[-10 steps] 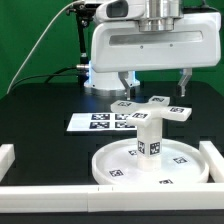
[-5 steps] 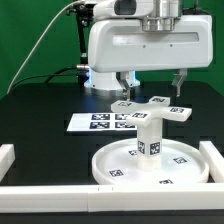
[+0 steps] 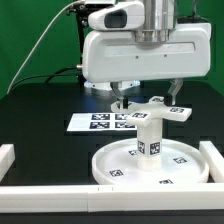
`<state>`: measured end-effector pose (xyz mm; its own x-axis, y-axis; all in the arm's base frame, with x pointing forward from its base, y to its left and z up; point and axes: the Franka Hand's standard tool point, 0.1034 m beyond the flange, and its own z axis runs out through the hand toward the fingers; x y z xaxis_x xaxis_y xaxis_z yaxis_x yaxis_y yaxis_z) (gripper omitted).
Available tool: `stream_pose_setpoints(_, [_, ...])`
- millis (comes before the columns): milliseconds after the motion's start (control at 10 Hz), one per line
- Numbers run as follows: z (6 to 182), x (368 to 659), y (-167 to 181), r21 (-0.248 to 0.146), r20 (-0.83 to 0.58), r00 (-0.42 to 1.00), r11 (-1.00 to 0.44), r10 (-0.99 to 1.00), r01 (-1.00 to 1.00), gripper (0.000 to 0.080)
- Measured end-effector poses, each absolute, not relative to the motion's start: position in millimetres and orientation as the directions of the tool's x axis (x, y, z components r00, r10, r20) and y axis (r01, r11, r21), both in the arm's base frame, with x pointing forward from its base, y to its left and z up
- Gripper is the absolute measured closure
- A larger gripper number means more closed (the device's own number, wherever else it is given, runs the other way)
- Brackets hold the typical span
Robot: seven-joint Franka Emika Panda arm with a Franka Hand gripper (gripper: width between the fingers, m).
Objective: Assemble round table
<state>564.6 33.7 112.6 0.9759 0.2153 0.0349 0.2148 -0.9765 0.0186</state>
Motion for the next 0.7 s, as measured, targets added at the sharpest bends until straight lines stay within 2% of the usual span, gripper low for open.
stream_pose_setpoints(700, [105.8, 562.6, 34.2, 0.022, 0.026, 0.975, -0.975, 0.222, 0.221, 0.0151])
